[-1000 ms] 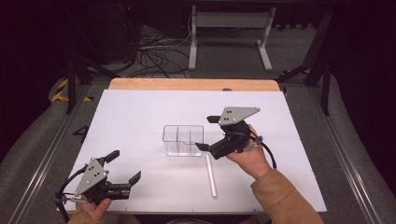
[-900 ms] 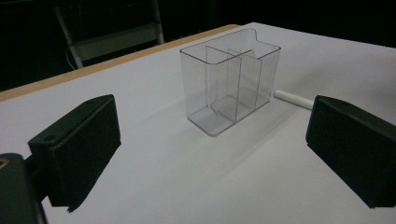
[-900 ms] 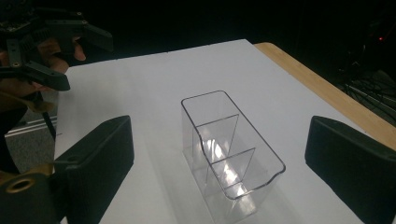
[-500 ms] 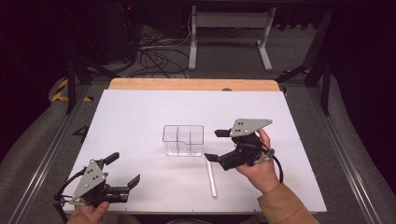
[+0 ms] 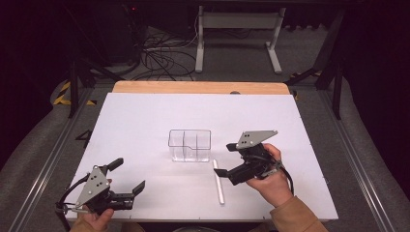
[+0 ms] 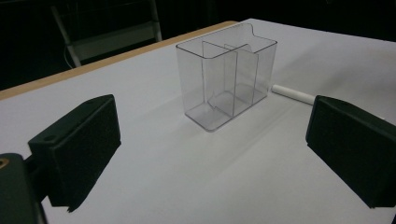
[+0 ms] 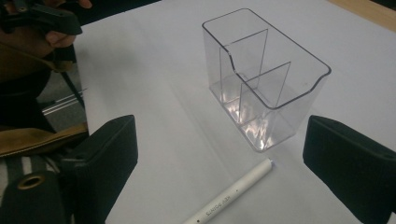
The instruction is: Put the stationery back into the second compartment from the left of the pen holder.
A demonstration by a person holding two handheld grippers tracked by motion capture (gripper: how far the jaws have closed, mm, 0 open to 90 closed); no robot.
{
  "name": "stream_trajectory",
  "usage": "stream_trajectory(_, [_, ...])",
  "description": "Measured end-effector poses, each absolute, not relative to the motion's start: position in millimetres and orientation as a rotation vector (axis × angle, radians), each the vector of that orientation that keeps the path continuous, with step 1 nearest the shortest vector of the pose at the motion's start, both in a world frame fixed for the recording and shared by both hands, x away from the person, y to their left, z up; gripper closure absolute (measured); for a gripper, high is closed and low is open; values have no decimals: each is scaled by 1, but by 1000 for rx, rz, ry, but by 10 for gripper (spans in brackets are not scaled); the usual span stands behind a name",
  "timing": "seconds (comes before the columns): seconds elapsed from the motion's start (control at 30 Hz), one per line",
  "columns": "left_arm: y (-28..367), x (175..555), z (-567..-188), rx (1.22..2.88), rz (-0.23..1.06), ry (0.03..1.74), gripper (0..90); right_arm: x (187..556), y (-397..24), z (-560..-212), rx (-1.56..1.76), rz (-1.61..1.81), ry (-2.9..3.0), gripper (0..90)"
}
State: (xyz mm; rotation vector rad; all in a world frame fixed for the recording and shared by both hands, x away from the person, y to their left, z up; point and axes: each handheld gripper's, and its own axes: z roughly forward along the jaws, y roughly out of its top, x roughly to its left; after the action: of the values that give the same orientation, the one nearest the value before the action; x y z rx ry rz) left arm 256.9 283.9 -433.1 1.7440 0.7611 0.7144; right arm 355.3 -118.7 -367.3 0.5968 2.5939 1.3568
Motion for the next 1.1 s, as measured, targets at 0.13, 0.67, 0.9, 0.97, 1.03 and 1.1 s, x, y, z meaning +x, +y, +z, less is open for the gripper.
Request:
stream_trajectory(0.13, [284,256,-433,1743,709,767,38,348,-115,-371,641,1324,2534,107])
stream_trajectory(0.67, [289,253,-434,1739,722,780,38,346,-94,-380,879,1053,2607,197])
stream_trajectory(0.9, [291,249,-434,1729,721,800,38,358,-80,-395,983,838,2694,256])
stream_trajectory(0.97, [292,249,-434,1732,729,794,38,361,-76,-399,1038,812,2697,295])
stream_trajectory(1.03, [292,249,-434,1732,727,796,38,363,-73,-402,1095,777,2697,336])
stream_trajectory(1.1, [292,249,-434,1732,727,796,38,366,-70,-405,1141,729,2696,377])
